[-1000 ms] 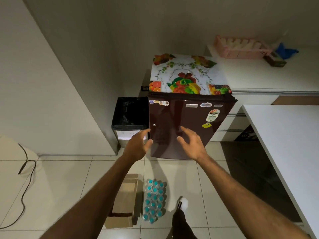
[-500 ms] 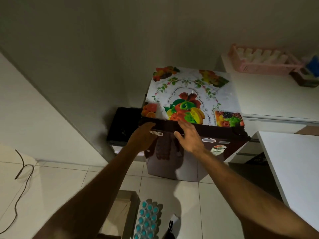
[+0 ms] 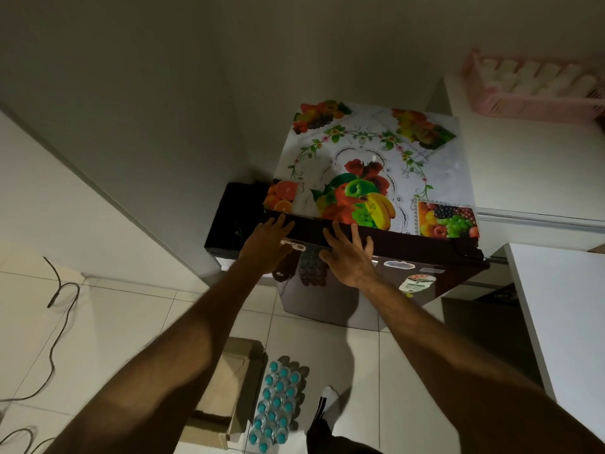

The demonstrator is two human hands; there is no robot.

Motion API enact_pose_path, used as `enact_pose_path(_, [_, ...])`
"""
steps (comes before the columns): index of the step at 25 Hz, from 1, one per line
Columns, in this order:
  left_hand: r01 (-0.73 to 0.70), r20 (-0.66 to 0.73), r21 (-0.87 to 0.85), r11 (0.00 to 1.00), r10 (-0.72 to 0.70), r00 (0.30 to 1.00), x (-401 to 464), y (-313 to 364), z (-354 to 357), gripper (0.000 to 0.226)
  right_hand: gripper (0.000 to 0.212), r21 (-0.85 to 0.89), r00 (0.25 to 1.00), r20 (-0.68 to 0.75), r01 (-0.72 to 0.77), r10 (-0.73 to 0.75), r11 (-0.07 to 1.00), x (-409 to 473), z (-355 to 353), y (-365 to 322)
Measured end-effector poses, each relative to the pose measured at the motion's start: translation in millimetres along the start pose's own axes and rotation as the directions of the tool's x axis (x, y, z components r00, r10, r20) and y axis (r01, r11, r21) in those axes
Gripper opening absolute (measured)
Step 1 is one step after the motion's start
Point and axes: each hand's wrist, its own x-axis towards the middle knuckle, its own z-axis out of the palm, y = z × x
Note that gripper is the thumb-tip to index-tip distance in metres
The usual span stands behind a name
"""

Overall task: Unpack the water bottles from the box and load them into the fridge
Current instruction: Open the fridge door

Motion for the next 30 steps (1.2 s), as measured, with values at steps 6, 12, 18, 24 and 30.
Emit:
enact_pose_path(6, [0.052,0.068,-0.003,0.999,-0.052,0.996,-12,10,-12,0.054,0.060,0.029,0.998,-0.056,0.009,-0.007,1.000,-7,5,-1])
enact_pose_path(12, [0.030,0.044,0.173,0.985,-0.039,0.998,-75,18,-9,0.051,0.054,0.076,0.997,-0.079,-0.007,0.013,0.997,-52,21,-11])
enact_pose_path(18, [-0.061,0.017,0.174,0.983,0.059,0.998,-150,39,9,0.047,0.052,0.073,0.989,-0.111,-0.092,0.100,0.993,-108,46,-28])
enact_pose_path(24, [-0.138,0.041,0.185,0.973,0.133,0.990,-196,61,20,0.055,0.050,0.097,0.992,-0.061,-0.108,0.114,0.989,-146,52,-20])
enact_pose_path(30, [-0.116,0.011,0.186,0.976,0.117,0.993,-218,80,24,0.062,0.050,0.122,0.996,-0.049,-0.071,0.078,0.990,-165,55,-11])
